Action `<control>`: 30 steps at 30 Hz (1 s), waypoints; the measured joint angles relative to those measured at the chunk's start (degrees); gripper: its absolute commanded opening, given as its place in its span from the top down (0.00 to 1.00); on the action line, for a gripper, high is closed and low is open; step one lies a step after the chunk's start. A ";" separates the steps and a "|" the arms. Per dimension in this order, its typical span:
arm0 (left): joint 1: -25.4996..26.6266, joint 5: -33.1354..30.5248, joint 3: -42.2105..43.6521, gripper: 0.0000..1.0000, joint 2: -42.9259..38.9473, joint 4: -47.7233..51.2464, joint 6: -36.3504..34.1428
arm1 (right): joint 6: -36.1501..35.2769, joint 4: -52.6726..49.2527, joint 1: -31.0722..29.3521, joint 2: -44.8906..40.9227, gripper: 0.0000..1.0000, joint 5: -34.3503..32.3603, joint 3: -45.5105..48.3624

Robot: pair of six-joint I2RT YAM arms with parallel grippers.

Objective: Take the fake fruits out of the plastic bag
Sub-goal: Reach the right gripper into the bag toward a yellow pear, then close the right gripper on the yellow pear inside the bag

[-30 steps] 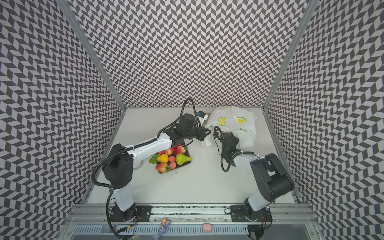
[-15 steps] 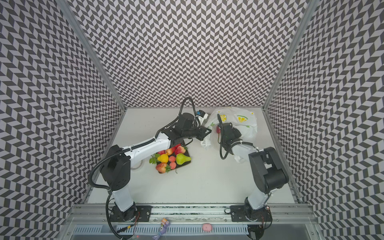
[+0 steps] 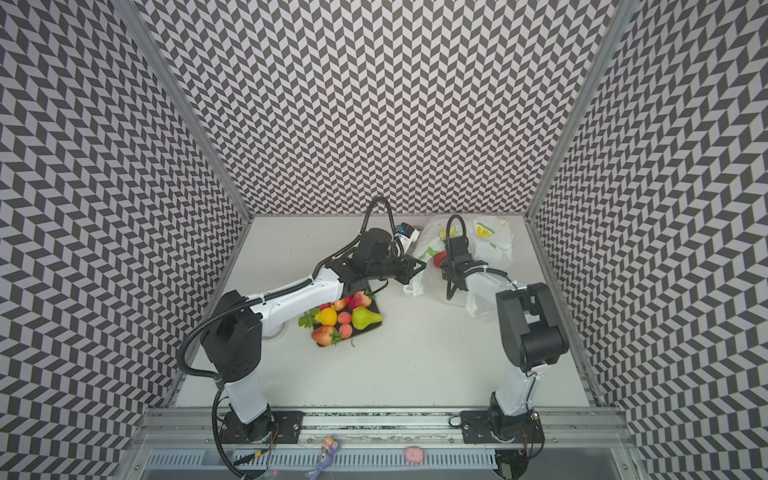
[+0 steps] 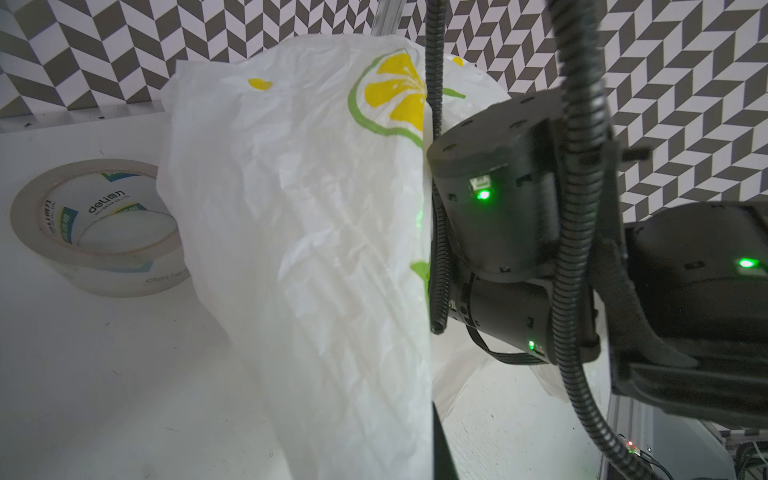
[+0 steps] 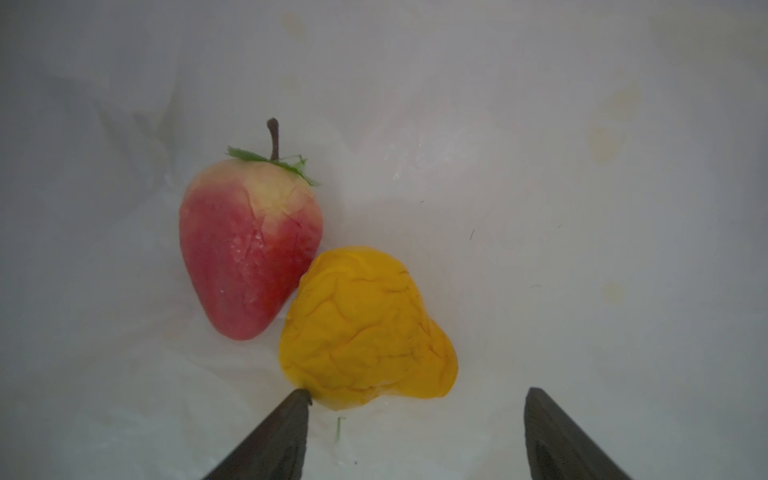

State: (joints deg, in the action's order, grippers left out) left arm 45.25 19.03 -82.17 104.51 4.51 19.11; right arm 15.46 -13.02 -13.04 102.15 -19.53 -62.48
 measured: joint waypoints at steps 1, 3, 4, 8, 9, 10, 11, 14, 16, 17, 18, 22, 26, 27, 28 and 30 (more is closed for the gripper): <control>0.15 0.04 0.00 1.00 0.00 0.00 0.00 | 2.32 0.00 0.59 0.02 0.19 1.11 0.02; 0.48 0.17 0.00 1.00 0.02 -0.04 0.02 | 6.21 0.37 1.70 0.00 0.18 3.02 0.02; 0.55 0.20 0.00 1.00 0.02 -0.02 0.02 | 8.35 0.76 2.27 0.00 0.17 3.98 0.00; 0.87 0.24 0.04 1.00 0.02 -0.02 0.02 | 13.88 1.55 3.98 0.00 0.16 6.05 -0.07; 0.90 0.26 0.07 1.00 0.02 -0.04 0.02 | 15.12 1.60 4.33 0.02 0.15 6.40 -0.17; 0.98 0.31 0.11 1.00 0.04 -0.04 0.02 | 16.28 1.73 4.61 0.04 0.15 6.86 -0.31; 1.09 0.31 0.11 1.00 0.04 -0.07 0.02 | 17.27 2.03 4.79 0.11 0.15 7.32 -0.44; 1.25 0.35 0.22 1.00 0.04 -0.20 0.04 | 19.93 3.48 5.11 0.33 0.14 9.27 -0.74; 1.36 0.39 0.46 1.00 0.04 -0.22 0.04 | 21.73 4.83 5.20 0.33 0.13 10.62 -0.74; 1.40 0.39 0.59 1.00 0.04 -0.22 0.04 | 22.40 5.38 5.29 0.33 0.13 11.08 -0.74; 1.44 0.39 0.72 1.00 0.04 -0.22 0.04 | 23.28 6.05 5.42 0.42 0.12 11.58 -0.74; 1.64 0.42 0.76 1.00 0.09 -0.22 0.04 | 25.53 6.62 6.10 2.73 0.11 11.80 -2.64; 1.66 0.39 0.79 1.00 0.09 -0.22 0.04 | 25.92 6.38 6.40 6.47 0.10 10.67 -5.79; 1.64 0.37 0.79 1.00 0.09 -0.20 0.04 | 25.73 6.08 6.45 7.52 0.10 10.23 -6.75; 1.66 0.39 0.81 1.00 0.09 -0.20 0.04 | 25.46 5.73 6.47 8.44 0.10 9.84 -7.65; 1.66 0.37 0.87 1.00 0.11 -0.20 0.04 | 24.72 5.11 6.47 10.10 0.09 8.90 -9.18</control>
State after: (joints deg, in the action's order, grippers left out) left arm 46.92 19.40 -81.30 104.62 4.32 19.16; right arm 40.18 -7.90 -6.57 112.25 -10.63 -71.66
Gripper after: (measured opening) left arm 0.048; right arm 0.905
